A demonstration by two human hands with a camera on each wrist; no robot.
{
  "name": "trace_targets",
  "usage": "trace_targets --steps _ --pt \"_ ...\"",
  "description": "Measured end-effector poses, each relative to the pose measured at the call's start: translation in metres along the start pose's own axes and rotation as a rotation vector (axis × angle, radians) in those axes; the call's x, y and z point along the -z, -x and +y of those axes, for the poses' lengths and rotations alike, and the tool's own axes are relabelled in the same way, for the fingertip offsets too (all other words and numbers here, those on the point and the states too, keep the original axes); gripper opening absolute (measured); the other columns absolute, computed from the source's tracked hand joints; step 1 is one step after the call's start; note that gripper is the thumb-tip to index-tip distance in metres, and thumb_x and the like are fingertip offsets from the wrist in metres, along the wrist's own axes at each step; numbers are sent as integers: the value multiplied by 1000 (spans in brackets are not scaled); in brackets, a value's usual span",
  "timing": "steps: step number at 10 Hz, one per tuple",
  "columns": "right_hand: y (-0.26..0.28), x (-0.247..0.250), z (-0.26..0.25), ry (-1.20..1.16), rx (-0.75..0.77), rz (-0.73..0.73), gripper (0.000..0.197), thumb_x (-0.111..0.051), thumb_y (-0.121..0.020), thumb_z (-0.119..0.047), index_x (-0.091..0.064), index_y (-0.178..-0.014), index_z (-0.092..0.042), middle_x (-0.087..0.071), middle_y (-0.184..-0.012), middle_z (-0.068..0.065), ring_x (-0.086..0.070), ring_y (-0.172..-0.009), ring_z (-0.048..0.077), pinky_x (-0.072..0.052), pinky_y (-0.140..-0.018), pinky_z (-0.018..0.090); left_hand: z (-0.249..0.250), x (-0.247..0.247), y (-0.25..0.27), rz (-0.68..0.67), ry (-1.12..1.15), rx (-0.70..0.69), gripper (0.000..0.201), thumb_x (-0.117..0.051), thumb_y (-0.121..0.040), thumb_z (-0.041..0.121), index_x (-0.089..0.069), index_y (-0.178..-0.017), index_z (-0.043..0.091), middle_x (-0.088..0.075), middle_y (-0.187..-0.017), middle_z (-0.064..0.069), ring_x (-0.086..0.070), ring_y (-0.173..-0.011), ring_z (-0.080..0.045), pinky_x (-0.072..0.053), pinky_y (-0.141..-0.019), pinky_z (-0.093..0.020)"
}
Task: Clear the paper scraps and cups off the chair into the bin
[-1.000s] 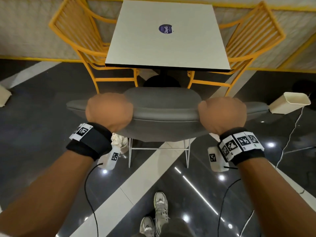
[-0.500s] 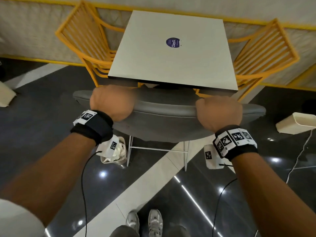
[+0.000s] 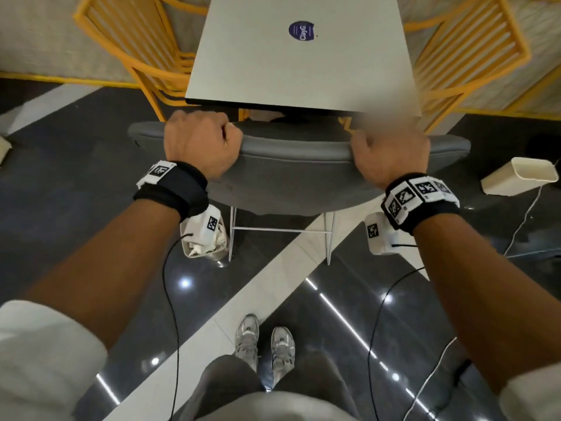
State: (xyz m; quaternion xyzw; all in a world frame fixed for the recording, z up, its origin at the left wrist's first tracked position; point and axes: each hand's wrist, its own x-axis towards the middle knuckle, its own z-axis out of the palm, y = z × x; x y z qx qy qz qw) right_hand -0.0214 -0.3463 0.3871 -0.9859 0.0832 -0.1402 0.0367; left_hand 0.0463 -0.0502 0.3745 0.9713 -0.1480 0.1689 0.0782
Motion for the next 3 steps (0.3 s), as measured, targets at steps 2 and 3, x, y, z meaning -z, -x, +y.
trace_targets --steps 2,3 --pt "62 -2 7 -241 124 51 36 -49 -94 -32 -60 -124 -15 -55 -132 6 -51 -123 25 -37 -108 39 -7 2 40 22 229 -16 37 -43 -96 32 -67 -118 14 -68 -122 -7 -56 -118 -29 -32 -110 -44" --pt "136 -18 8 -395 102 -126 28 -53 -94 -28 -61 -119 -19 -52 -129 1 -59 -106 17 -47 -89 28 -9 -2 87 64 418 -4 51 -50 -95 19 -48 -144 8 -39 -156 0 -32 -148 -25 -20 -124 -46"
